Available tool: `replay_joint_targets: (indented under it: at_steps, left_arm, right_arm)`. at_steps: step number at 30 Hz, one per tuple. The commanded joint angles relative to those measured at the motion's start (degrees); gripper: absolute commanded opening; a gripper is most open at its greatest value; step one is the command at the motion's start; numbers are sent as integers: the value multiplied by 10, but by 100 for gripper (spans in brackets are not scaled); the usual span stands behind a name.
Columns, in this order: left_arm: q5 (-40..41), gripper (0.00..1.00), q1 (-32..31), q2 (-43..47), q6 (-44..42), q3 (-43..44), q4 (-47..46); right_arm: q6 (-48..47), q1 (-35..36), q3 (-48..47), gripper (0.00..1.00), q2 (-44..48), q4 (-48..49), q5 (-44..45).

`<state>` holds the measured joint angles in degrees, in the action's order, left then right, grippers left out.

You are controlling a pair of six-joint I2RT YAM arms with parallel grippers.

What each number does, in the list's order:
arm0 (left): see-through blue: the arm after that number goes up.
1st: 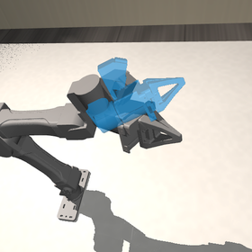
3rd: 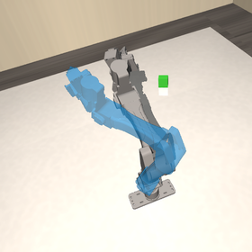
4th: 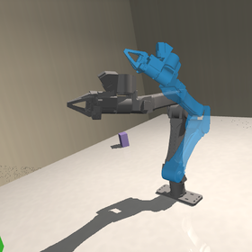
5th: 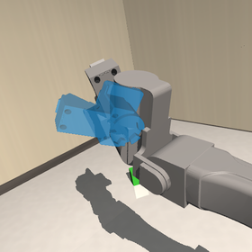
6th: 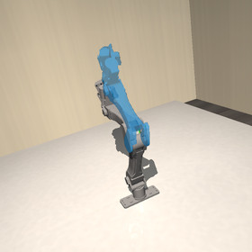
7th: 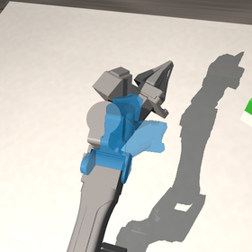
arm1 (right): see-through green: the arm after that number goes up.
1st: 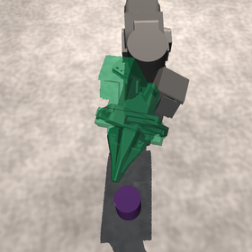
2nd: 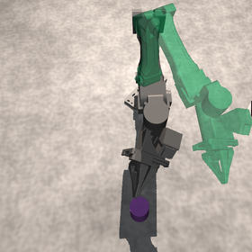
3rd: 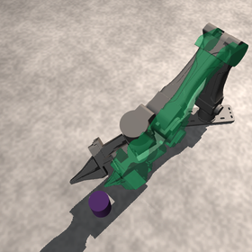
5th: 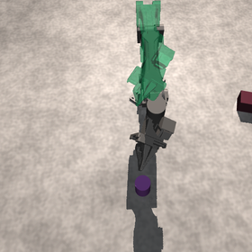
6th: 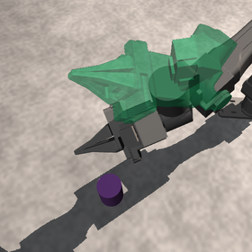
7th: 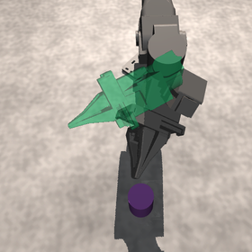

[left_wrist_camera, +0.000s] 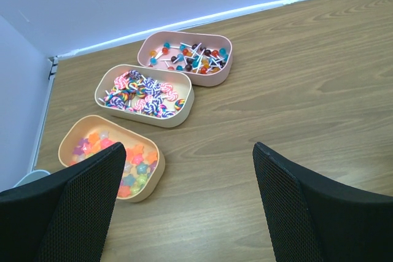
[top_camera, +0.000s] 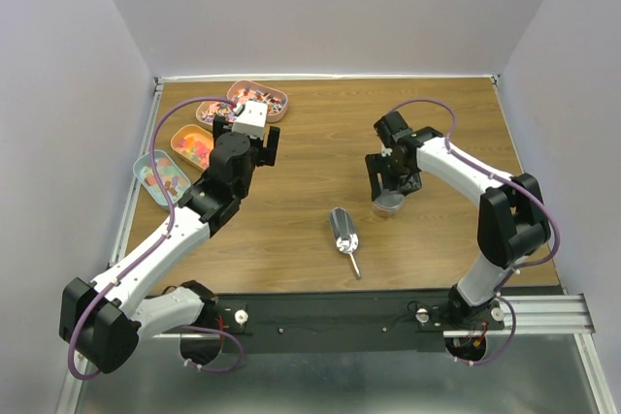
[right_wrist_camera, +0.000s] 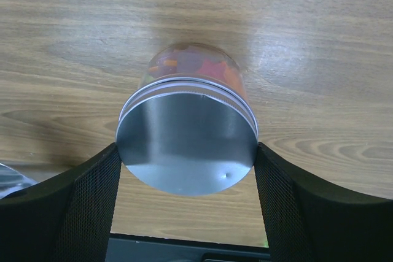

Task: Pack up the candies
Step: Close the bottle lid on the packing bottle.

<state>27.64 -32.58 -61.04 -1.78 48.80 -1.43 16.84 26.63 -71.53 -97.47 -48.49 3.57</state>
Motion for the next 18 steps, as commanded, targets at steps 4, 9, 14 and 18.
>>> replay_joint_targets:
  at_steps: [4, 9, 14, 18]
  left_arm:
    - [11, 91, 4, 2, -8, -3, 0]
    - [15, 91, 4, 2, -9, -3, 0]
    - [15, 91, 4, 0, -10, -3, -1]
    - [16, 91, 4, -2, -9, -4, -1]
  right_arm:
    - [-13, 4, -33, 54, -89, 29, -16]
    - [-22, 6, -78, 53, -122, 32, -20]
    - [-34, 11, -135, 53, -171, 32, -23]
    - [-29, 18, -166, 53, -211, 32, -31]
